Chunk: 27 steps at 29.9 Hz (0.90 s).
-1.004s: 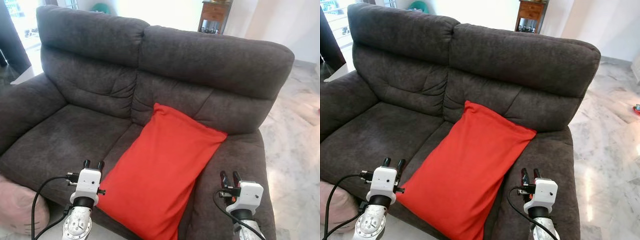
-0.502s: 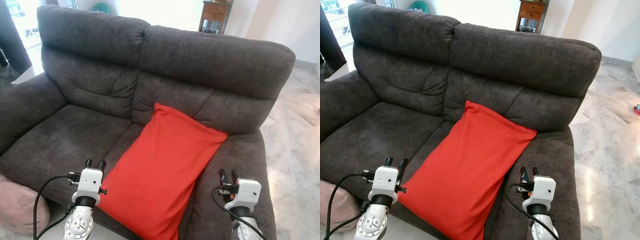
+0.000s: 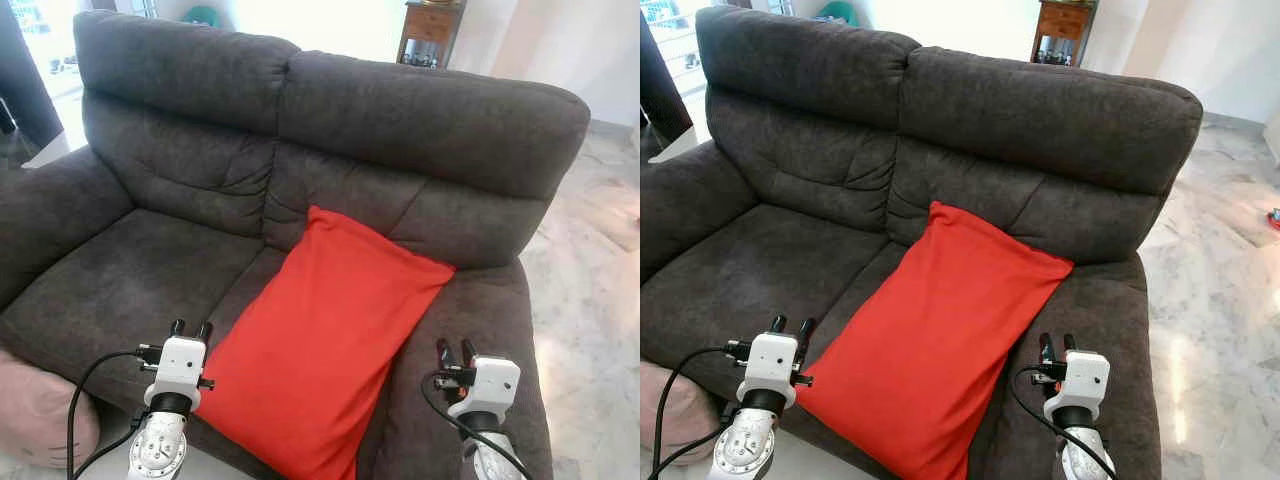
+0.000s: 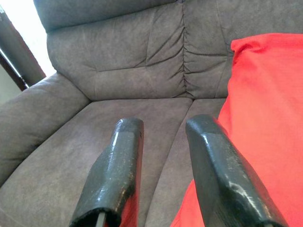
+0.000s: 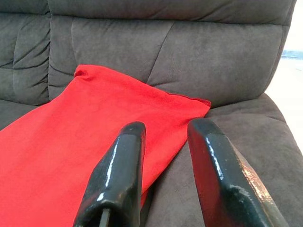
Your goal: Move the pillow to the sofa from floor
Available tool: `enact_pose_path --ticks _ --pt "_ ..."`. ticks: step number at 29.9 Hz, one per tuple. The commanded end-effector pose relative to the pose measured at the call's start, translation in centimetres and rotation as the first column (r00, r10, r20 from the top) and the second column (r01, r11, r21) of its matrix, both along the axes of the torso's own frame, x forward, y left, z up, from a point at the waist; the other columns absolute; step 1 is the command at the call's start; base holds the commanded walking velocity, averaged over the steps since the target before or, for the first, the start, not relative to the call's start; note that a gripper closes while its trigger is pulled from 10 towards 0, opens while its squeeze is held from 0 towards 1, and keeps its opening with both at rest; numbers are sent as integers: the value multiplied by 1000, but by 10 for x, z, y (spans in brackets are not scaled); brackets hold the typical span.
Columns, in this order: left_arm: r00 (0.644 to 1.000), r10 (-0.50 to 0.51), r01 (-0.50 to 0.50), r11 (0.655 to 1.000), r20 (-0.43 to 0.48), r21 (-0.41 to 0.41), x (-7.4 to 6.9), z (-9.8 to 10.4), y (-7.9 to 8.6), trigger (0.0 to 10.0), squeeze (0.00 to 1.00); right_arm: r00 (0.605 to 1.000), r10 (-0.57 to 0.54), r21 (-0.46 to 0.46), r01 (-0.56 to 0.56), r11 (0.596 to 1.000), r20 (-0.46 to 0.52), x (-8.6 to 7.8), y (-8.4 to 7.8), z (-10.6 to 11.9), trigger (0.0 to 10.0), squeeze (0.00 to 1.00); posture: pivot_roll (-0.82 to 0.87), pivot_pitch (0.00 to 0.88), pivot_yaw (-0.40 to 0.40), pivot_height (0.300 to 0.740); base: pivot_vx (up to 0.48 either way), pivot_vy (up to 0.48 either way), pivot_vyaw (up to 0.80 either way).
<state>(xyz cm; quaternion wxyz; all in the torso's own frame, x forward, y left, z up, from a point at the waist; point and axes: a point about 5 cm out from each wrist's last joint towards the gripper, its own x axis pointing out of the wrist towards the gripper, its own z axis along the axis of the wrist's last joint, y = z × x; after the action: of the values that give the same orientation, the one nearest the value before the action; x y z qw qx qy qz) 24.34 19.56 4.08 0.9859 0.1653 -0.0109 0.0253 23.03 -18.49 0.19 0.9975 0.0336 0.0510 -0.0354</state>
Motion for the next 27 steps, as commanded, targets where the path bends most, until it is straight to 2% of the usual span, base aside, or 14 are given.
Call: enact_pose_path --ticks 1,6,27 --pt "1000 -11 11 1000 0 1 0 0 -2 10000 0 1000 -3 -3 3 1000 -12 2 -2 -1 10000 0 93 17 -70 740 0 0 0" --pt "1000 -13 13 1000 -2 -1 0 0 -3 10000 0 1000 -1 -1 1 1000 -16 2 -1 -2 10000 0 93 19 -71 740 0 0 0" --pt "1000 -29 29 1000 -4 6 2 0 -6 10000 0 1000 8 0 -8 1000 -17 3 1 -3 10000 0 94 3 -67 740 -245 0 0"
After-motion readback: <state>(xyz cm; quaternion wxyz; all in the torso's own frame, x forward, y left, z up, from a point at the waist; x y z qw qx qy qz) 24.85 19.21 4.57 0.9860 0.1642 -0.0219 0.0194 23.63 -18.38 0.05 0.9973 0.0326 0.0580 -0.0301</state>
